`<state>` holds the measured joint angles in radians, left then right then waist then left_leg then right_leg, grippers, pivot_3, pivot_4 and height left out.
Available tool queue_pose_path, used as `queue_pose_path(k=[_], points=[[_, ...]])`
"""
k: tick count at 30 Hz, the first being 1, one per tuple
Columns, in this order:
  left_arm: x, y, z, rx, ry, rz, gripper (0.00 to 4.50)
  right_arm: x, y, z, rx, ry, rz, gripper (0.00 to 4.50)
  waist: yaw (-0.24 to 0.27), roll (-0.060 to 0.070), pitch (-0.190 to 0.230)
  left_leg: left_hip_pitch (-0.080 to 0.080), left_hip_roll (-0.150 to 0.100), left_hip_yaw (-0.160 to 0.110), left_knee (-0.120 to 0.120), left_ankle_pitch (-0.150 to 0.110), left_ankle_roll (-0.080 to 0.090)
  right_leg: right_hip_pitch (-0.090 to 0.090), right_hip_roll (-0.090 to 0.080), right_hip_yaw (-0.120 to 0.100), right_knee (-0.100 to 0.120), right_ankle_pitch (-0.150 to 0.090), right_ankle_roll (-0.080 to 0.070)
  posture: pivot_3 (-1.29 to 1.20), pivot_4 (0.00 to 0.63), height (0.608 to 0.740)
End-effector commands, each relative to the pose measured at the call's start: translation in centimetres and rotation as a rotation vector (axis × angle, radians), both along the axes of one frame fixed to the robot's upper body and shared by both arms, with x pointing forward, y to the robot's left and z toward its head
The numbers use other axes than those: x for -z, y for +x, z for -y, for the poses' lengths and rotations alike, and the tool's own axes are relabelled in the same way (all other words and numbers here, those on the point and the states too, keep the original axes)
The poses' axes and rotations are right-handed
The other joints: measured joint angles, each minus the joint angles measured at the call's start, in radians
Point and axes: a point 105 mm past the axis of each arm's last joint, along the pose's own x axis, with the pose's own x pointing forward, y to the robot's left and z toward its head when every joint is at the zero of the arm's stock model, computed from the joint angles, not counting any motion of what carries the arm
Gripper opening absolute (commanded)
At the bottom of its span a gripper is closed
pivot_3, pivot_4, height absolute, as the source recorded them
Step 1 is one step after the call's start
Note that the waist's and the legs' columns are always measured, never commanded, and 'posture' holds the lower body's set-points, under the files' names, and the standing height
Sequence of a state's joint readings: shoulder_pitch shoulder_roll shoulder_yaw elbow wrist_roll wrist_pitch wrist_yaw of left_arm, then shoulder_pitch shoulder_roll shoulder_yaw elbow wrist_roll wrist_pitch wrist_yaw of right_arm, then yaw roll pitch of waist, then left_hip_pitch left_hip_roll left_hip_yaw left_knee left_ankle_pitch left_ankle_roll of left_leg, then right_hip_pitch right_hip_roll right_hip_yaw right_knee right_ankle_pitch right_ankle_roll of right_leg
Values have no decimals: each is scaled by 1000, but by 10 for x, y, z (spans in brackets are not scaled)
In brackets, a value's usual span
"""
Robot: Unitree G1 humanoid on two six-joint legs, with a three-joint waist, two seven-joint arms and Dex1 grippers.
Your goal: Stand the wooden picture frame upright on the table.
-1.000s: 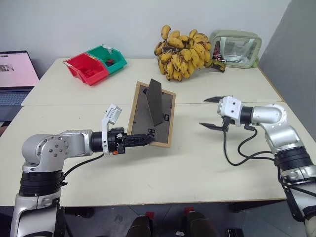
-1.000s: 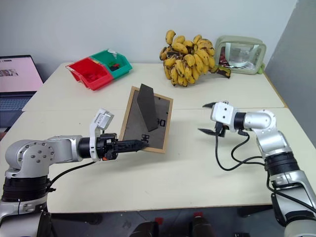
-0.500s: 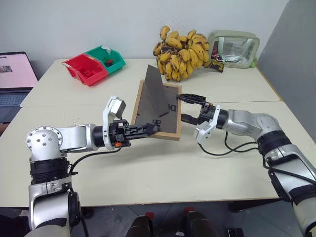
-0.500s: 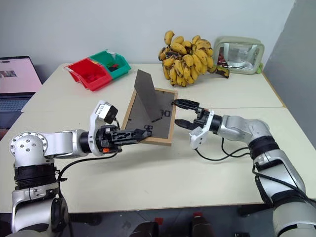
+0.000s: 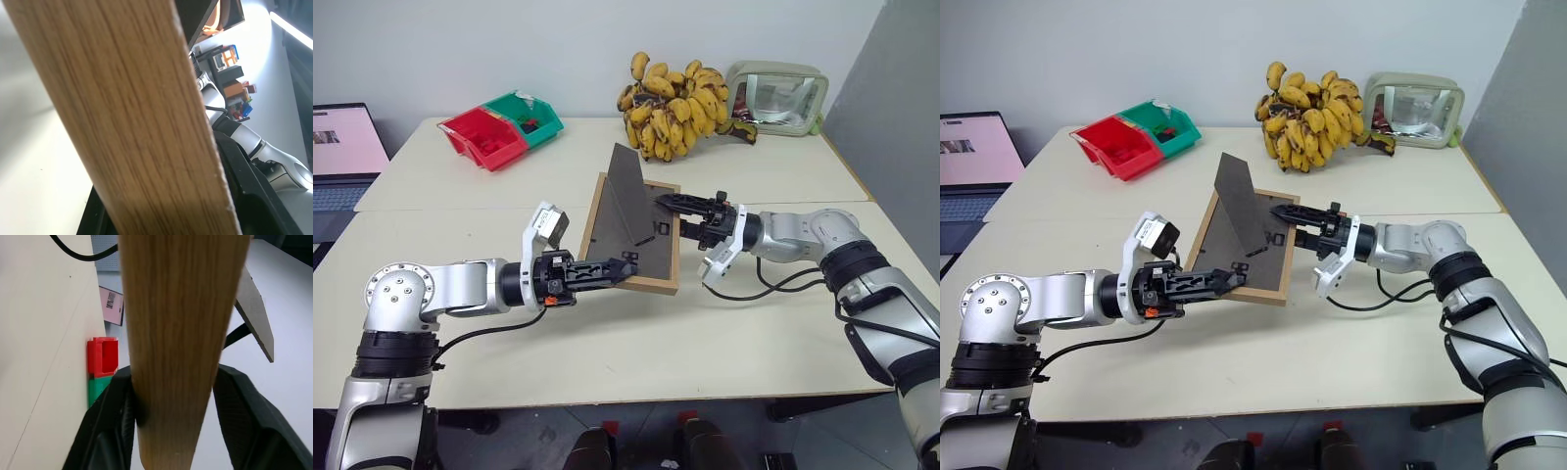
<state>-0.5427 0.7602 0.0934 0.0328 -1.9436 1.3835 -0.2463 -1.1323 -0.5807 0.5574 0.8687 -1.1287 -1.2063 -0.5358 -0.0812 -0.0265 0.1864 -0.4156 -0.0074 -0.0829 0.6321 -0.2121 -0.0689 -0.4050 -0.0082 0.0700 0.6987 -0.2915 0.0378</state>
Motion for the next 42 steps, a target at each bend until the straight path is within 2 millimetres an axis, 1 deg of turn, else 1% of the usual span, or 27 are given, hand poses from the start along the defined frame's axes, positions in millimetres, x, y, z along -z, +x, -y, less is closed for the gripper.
queue_pose_path(k=[1, 2, 7, 9, 11, 14, 17, 19, 21, 22, 24, 26, 27, 29, 31, 34, 35, 37, 40, 42], points=[[-8, -7, 3, 20, -21, 39, 1402, -23, 0, 0, -14, 50, 58, 1421, -2, 0, 0, 0, 0, 0, 0, 0, 0, 0, 0, 0, 0, 0, 0, 0, 150, 740], [-8, -6, 3, 12, -18, 44, 1402, -23, 0, 1, -14, 51, 59, 1265, -2, 0, 0, 0, 0, 0, 0, 0, 0, 0, 0, 0, 0, 0, 0, 0, 150, 740], [-9, -6, 3, -29, -20, 70, 1402, -22, 0, 5, -13, 50, 51, 1260, -2, 0, 0, 0, 0, 0, 0, 0, 0, 0, 0, 0, 0, 0, 0, 0, 150, 740], [-7, 3, -1, -91, -37, 54, 2105, -21, 0, 6, -13, 54, 46, 1260, -2, 0, 0, 0, 0, 0, 0, 0, 0, 0, 0, 0, 0, 0, 0, 0, 150, 740], [-8, 9, -9, -145, -51, 48, 2450, -20, 0, 6, -16, 56, 40, 1260, -2, 0, 0, 0, 0, 0, 0, 0, 0, 0, 0, 0, 0, 0, 0, 0, 150, 740], [-17, 34, -30, -323, -129, 35, 3063, -16, 0, 7, -15, 56, 20, 1260, -1, 0, 0, 0, 0, 0, 0, 0, 0, 0, 0, 0, 1, 0, 0, 0, 150, 740], [-26, 43, -46, -457, -182, 56, 3685, -7, 5, 12, 18, 47, -20, 1260, -2, 0, 0, 0, 0, 0, 1, 0, 0, 0, 0, 0, 1, 0, 0, 0, 150, 740], [-28, 40, -53, -527, -138, 96, 4107, -3, 12, 16, 60, 70, -79, 1260, -2, -1, 0, 0, 0, 1, 1, 0, 0, 0, 0, 0, 1, 0, 0, 0, 150, 740], [-28, 36, -54, -599, -12, 201, 4475, 2, 23, 17, 124, 111, -222, 1260, -7, -2, -1, 0, 1, 2, 0, 0, 0, 0, 0, 1, 0, 0, 0, 0, 150, 740], [-28, 33, -54, -633, 61, 277, 4500, 5, 31, 15, 166, 137, -303, 1260, -6, -2, -1, 0, 2, 2, 0, 0, 0, 0, -2, 2, 0, 0, 0, 0, 150, 740], [-29, 30, -54, -676, 113, 354, 4500, 10, 40, 11, 215, 150, -419, 1260, -13, -5, -2, 1, 2, 3, 0, 0, 1, 2, -2, 2, -2, 1, -1, 0, 150, 740], [-23, 32, -64, -777, 172, 413, 4500, 14, 52, 1, 264, 189, -590, 1260, -12, -4, -2, 2, 4, 2, -1, 0, 1, 3, -2, 1, -1, 2, -2, 0, 150, 740], [-20, 32, -68, -823, 194, 432, 4500, 15, 59, -3, 276, 226, -713, 1260, -16, -4, -2, 2, 4, 2, -1, 0, 1, 3, -2, 1, -1, 2, -2, 0, 150, 740], [-16, 32, -72, -863, 275, 512, 4500, 21, 69, -9, 254, 302, -1055, 1260, -17, -4, -2, 8, 5, 2, -3, 0, 1, 8, -2, 1, -2, 2, -2, 0, 150, 740], [-11, 28, -70, -851, 352, 593, 4500, 23, 71, -17, 170, 351, -1354, 1260, -7, -4, -1, 15, 7, -1, -4, -2, 4, 17, 0, -2, -5, 1, -2, 0, 150, 740], [-1, 21, -67, -830, 411, 649, 4500, 28, 66, -31, 47, 367, -1749, 1260, 5, -3, -1, 16, 5, -2, -4, -2, 5, 19, 2, -3, -6, 1, -2, 0, 150, 740], [4, 19, -66, -817, 433, 661, 4500, 32, 63, -34, 27, 357, -1820, 1260, 8, -3, -1, 16, 4, -2, -4, -2, 5, 19, 1, -3, -6, 1, -3, 0, 150, 740], [12, 17, -64, -800, 452, 671, 4500, 41, 60, -37, 25, 351, -1904, 1260, 15, -3, -1, 16, 4, -2, -4, -2, 5, 19, 1, -3, -6, 1, -3, 0, 150, 740], [15, 17, -63, -799, 443, 674, 4500, 52, 58, -41, 25, 388, -2000, 1260, 24, -3, -1, 15, 3, -1, -4, -3, 5, 18, 2, -3, -6, 1, -3, 0, 150, 740], [15, 16, -61, -791, 433, 675, 4500, 61, 56, -44, 31, 405, -2030, 1260, 25, -3, -1, 15, 2, -1, -4, -3, 5, 18, 2, -3, -5, 1, -3, 0, 150, 740]])
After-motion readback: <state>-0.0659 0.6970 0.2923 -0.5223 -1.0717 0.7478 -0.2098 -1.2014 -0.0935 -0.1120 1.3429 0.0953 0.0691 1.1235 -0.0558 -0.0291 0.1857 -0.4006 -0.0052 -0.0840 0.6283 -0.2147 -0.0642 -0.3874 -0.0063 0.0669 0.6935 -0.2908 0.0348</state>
